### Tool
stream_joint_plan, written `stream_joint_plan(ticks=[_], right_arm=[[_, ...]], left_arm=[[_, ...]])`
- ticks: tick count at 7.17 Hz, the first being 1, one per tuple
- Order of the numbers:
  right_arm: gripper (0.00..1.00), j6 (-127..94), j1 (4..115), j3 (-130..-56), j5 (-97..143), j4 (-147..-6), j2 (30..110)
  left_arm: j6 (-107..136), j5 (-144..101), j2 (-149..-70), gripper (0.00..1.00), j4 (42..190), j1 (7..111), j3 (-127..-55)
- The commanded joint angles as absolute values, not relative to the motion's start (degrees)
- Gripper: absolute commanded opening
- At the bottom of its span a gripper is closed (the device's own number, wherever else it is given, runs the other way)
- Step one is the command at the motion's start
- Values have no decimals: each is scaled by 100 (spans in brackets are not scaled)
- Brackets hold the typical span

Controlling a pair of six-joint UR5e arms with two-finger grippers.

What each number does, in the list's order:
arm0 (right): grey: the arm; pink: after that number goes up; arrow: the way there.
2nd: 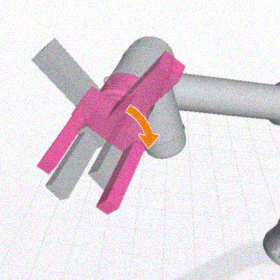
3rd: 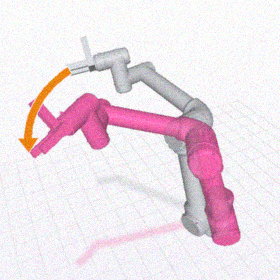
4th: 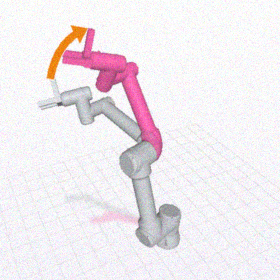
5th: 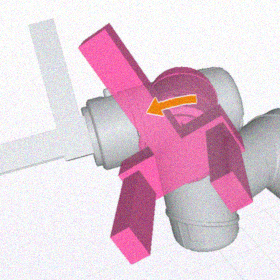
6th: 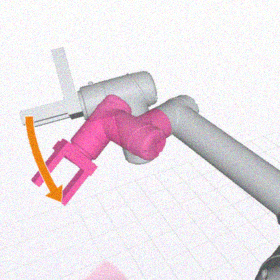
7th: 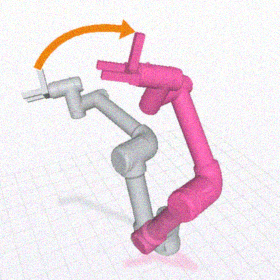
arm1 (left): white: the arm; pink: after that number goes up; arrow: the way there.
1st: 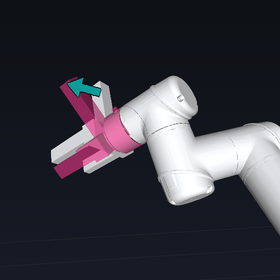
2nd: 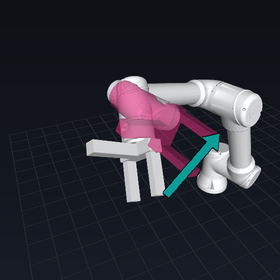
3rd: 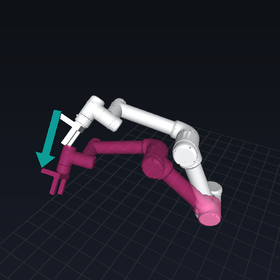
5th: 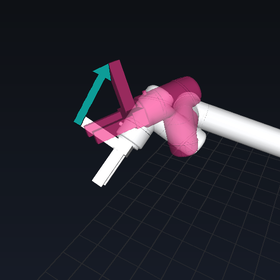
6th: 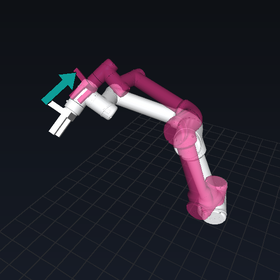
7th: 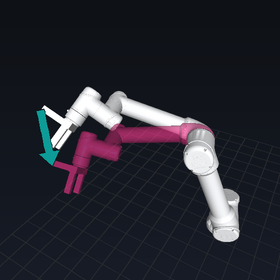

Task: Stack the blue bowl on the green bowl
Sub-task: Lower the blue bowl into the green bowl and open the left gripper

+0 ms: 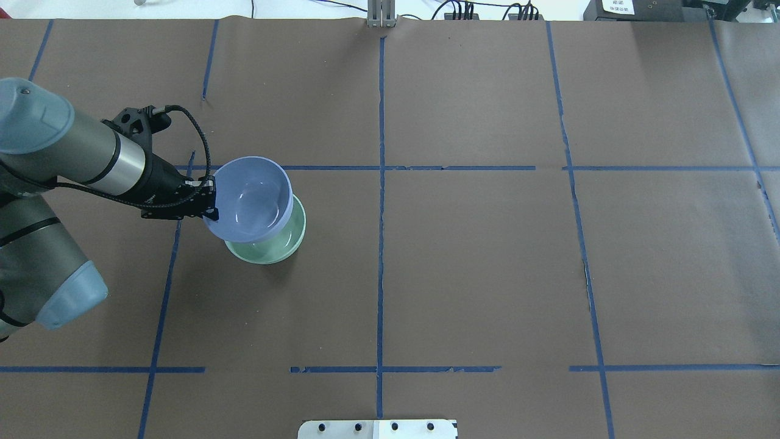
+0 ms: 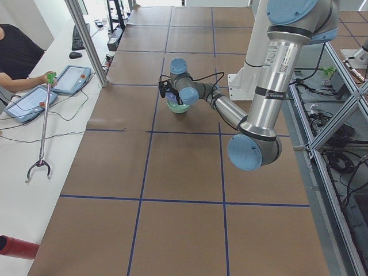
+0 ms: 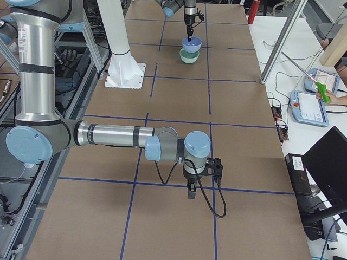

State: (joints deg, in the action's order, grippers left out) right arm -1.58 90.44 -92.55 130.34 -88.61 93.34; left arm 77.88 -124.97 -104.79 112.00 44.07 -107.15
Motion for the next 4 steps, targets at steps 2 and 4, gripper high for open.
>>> stream_joint_plan(ticks=[2,4], right_arm=[[100,-158,9044,-9255,13034,-8868,9334],[100,-158,9044,-9255,13034,-8859,9334]], left_arm=[[7743,-12498,-10494,100,11241,4157,-10618],[7743,-12498,-10485,100,11241,4175,-10739]])
